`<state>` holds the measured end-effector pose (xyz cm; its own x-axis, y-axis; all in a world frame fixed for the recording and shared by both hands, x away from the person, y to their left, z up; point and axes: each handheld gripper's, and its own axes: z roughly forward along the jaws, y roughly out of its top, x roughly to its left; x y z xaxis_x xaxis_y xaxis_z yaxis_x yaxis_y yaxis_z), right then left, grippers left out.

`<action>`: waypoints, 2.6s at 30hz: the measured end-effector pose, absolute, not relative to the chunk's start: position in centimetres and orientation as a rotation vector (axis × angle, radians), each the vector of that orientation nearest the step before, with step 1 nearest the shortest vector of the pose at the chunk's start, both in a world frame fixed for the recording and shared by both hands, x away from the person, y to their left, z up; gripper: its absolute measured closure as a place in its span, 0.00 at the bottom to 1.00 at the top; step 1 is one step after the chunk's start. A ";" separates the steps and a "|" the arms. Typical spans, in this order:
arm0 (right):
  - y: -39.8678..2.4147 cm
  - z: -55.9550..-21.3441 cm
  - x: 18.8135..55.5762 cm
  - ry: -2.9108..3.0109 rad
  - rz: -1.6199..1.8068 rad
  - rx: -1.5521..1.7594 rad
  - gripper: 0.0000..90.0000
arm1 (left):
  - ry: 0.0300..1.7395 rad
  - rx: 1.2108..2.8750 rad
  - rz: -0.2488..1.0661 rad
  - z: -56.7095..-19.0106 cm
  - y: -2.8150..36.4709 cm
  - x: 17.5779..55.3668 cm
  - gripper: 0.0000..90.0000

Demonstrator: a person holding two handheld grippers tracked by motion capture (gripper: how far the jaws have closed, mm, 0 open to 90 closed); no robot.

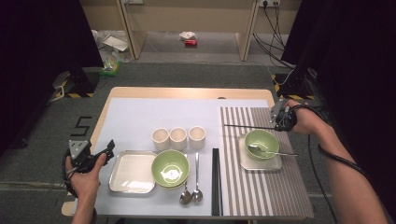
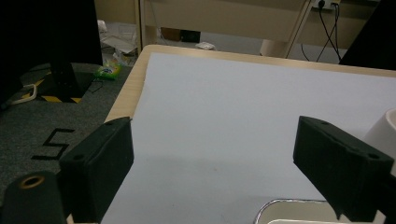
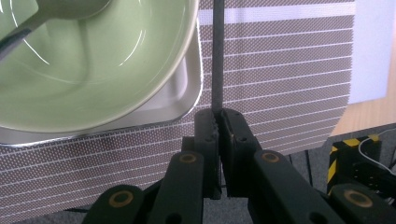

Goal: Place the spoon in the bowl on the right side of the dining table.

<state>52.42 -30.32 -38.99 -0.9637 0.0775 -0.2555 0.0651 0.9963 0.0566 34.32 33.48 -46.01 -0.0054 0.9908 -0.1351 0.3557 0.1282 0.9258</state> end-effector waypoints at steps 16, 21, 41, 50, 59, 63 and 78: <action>-30.7 -41.0 52.3 2.928 0.015 0.059 0.96 | 1.512 1.379 0.900 -46.1 33.3 34.4 0.12; -30.7 -41.5 52.3 2.936 0.001 0.033 0.96 | 1.512 1.382 0.901 -46.1 33.2 34.4 0.12; -30.5 -42.7 52.3 2.941 -0.081 -0.014 0.95 | 1.509 1.388 0.900 -46.2 33.2 34.5 0.12; -30.3 -42.8 52.2 2.943 -0.119 -0.025 0.94 | 1.511 1.387 0.898 -46.2 33.2 34.5 0.13; -30.4 -42.5 52.2 2.937 -0.101 -0.010 0.88 | 1.510 1.388 0.897 -46.2 33.1 34.5 0.12; -30.3 -42.1 52.2 2.940 -0.091 -0.004 0.87 | 1.510 1.387 0.897 -46.2 33.1 34.5 0.12; -30.6 -41.1 52.1 2.952 -0.062 0.067 0.85 | 1.507 1.388 0.896 -46.2 33.2 34.5 0.13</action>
